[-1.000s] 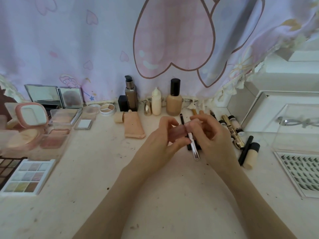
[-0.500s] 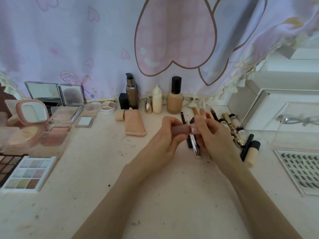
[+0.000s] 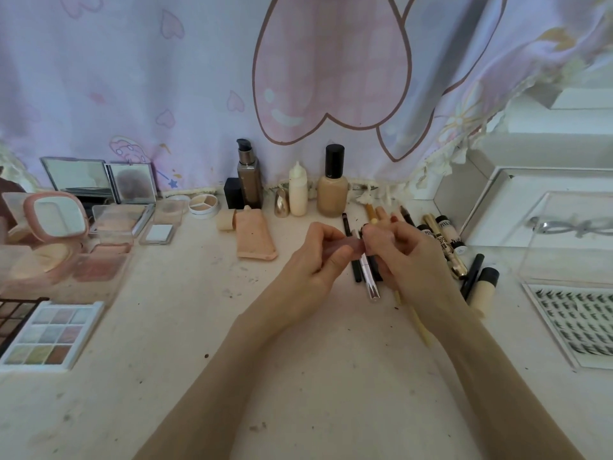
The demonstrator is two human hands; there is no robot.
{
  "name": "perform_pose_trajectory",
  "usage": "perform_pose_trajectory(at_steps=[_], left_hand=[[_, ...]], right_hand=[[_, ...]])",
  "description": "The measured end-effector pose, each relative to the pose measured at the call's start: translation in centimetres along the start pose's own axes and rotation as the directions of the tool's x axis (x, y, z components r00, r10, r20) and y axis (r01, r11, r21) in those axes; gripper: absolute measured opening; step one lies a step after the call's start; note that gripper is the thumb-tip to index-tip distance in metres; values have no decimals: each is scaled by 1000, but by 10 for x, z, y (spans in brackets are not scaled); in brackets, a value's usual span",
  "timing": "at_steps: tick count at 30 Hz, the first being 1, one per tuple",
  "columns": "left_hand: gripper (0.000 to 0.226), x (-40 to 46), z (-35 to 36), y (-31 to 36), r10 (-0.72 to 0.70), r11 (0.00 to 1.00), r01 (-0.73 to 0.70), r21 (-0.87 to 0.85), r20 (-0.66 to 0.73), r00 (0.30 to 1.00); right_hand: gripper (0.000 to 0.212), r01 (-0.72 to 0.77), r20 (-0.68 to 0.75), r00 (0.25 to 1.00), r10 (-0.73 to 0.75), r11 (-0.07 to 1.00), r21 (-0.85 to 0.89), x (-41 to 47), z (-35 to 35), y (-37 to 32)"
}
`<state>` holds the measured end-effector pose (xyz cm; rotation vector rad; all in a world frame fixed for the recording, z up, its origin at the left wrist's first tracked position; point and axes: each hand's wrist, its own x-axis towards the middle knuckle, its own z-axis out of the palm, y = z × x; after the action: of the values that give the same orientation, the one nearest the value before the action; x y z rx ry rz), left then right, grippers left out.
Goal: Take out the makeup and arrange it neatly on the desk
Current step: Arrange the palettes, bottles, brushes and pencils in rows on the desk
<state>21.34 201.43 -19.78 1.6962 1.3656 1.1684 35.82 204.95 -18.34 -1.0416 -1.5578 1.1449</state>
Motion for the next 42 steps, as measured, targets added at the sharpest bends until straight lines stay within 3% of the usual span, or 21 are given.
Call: perform_pose_trajectory(at_steps=[2, 6, 9, 12, 15, 17, 19, 24, 31, 35, 42], left_hand=[[3, 1, -3, 1, -19, 997, 18, -74, -13, 1000], [2, 0, -4, 2, -28, 991, 26, -131, -8, 1000], [15, -3, 2, 3, -7, 993, 12, -117, 44, 999], [23, -2, 1, 5, -4, 988, 9, -156, 31, 999], [22, -1, -3, 4, -13, 986, 12, -167, -3, 1000], [16, -1, -3, 2, -13, 988, 14, -155, 5, 1000], [16, -1, -1, 2, -9, 987, 12, -162, 20, 1000], [19, 0, -4, 0, -13, 1000, 13, 2, 2, 1000], [13, 3, -11, -4, 15, 973, -15, 232, 0, 1000], [13, 4, -16, -1, -1, 969, 7, 246, -25, 1000], [13, -27, -34, 0, -110, 981, 111, 160, -16, 994]], right_hand=[[4, 51, 71, 996, -55, 997, 53, -1, -2, -1], [12, 47, 53, 998, -45, 998, -52, -1, 0, 0], [38, 1, -60, 998, -7, 995, -104, -2, 0, -1], [6, 42, -40, 998, -43, 999, -21, -1, -1, 0], [18, 85, 32, 996, -86, 996, 33, -2, -1, 0], [3, 87, 9, 996, -87, 996, -3, -3, 0, -2], [23, 61, -62, 996, -64, 997, -42, -2, -1, -1], [5, 91, -70, 993, -90, 996, 13, -2, -3, -3], [31, 195, -57, 978, -198, 979, -51, -2, -2, -3], [38, 216, -5, 976, -216, 976, 22, -4, 2, -3], [32, 185, 133, 972, -192, 981, 62, -13, 22, -6]])
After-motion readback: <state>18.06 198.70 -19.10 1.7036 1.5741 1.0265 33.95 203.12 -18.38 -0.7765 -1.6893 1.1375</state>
